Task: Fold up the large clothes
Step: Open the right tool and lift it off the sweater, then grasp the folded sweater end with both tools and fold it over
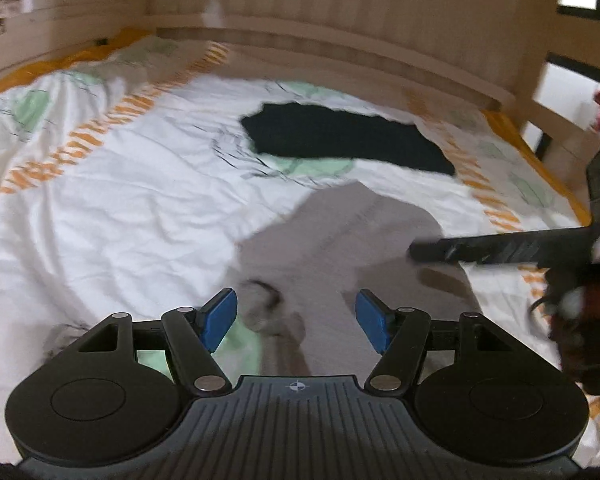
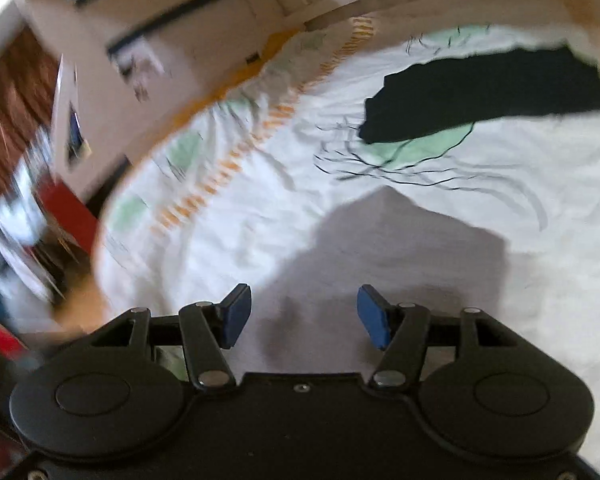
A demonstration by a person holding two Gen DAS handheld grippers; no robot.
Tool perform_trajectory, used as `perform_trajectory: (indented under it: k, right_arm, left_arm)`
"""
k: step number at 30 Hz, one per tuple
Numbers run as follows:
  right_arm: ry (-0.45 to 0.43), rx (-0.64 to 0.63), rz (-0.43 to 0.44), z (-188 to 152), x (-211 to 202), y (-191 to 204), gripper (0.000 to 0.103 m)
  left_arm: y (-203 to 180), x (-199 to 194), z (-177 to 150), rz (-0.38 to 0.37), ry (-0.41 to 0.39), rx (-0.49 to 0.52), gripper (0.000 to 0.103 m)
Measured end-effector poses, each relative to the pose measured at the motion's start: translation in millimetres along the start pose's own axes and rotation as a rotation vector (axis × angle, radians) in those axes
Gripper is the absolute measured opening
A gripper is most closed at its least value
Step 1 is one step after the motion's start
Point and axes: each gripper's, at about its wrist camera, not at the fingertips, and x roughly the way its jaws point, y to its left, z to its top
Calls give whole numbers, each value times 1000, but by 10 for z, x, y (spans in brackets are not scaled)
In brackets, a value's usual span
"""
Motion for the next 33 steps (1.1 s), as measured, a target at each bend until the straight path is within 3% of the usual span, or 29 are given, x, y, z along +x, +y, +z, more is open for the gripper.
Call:
perform_trajectory:
  k: [3,5,11,15,20,27,31,33]
  right_arm:
    - [62,-170,-206,-267,155,5,58]
    - [41,-188,-259,-428,148,-18,59]
    - [5,-78,-265,-538,7,-129,60]
    - [-31,-34,-229,-584,-80,-206,63]
    - [-69,-2,-206,-669,-368,-149,64]
    - [59,-23,-220,-1106,-355,-61,65]
    - [23,95,-160,-1078,-406,-217,67]
    - [-12,93,-137,-1014,-453,-263,77]
  left_arm:
    - [-85,154,-52,-22,42,9,64]
    - [-122,215,-85,-23,57,13,64]
    - [-149,343,-152,-20,49,4,64]
    - [-170,630,-245,47,127,60,64]
    - [-126,653,-223,40,141,41,65]
    - [-151,662,-223,45,149,37,65]
    - [-122,556,-180,33,149,20,65]
    - [-81,486,-178,15,152,-6,66]
